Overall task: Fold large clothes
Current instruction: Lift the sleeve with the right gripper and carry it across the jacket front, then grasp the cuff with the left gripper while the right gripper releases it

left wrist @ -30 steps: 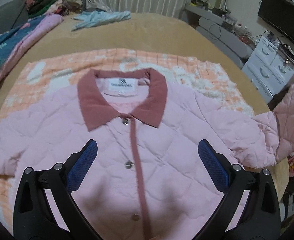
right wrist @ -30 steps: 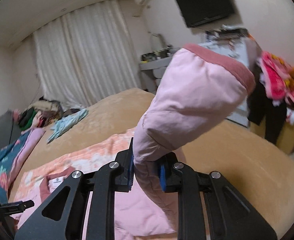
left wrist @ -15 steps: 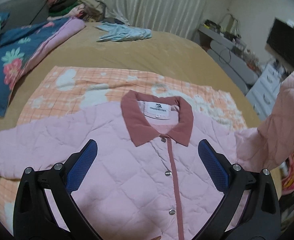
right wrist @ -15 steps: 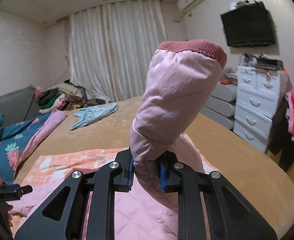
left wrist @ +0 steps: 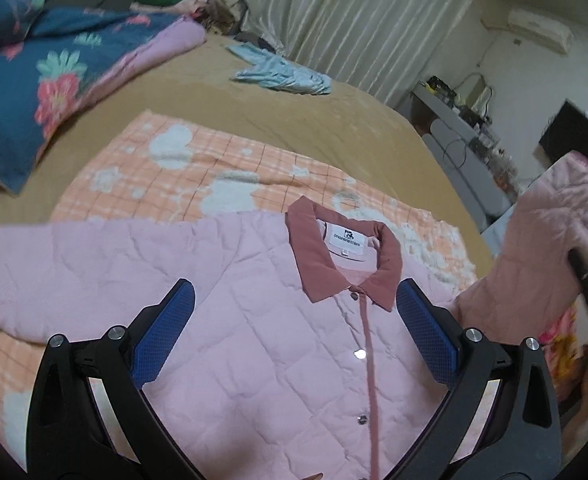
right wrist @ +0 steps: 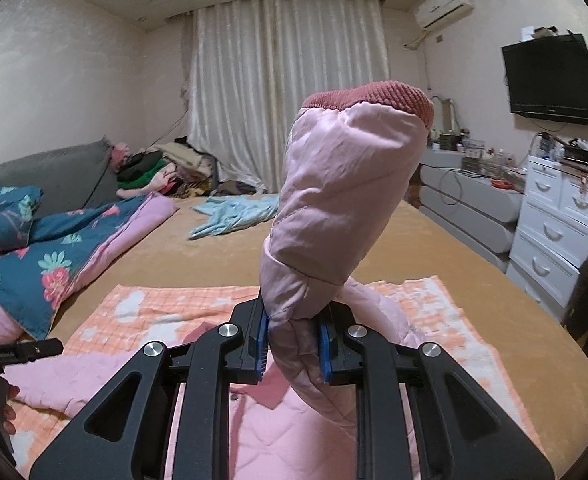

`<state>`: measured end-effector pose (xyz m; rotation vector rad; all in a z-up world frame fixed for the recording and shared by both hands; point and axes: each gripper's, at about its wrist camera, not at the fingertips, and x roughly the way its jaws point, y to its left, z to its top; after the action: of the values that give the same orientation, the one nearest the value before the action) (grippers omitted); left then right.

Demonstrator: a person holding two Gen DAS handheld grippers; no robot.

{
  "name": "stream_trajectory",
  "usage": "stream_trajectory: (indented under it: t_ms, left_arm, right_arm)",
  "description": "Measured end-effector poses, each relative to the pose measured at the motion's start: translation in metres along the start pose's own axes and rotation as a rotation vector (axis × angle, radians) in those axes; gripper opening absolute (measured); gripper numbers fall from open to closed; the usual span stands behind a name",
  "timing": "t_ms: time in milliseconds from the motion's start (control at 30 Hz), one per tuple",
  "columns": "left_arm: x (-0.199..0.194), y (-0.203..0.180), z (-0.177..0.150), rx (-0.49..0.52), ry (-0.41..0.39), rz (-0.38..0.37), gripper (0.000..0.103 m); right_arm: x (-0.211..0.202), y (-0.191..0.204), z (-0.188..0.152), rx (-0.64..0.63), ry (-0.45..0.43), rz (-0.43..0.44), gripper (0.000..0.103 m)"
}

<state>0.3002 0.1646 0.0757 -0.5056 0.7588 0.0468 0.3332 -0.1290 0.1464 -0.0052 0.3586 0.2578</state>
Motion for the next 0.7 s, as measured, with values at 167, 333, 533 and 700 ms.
stream_trajectory:
  t_ms: [167,333,533,700]
  left_arm:
    - [-0.002,0.026,0.001,-0.058,0.000,-0.031,0.095]
    - [0.005,0.051,-0.002,-0.116,0.019,-0.038,0.095]
    - [0.018,0.086,-0.007,-0.213,0.051,-0.048,0.095]
    - [0.031,0.105,-0.015,-0.271,0.078,-0.072,0.095]
  right_arm:
    - [0.020,0.033,-0.011,-0.045,0.035,0.038,0.018]
    - [0.040,0.059,-0.033,-0.074,0.083,0.074,0.018]
    - [0.069,0.101,-0.066,-0.133,0.147,0.110,0.018]
    - [0.091,0.132,-0.101,-0.198,0.211,0.128,0.019]
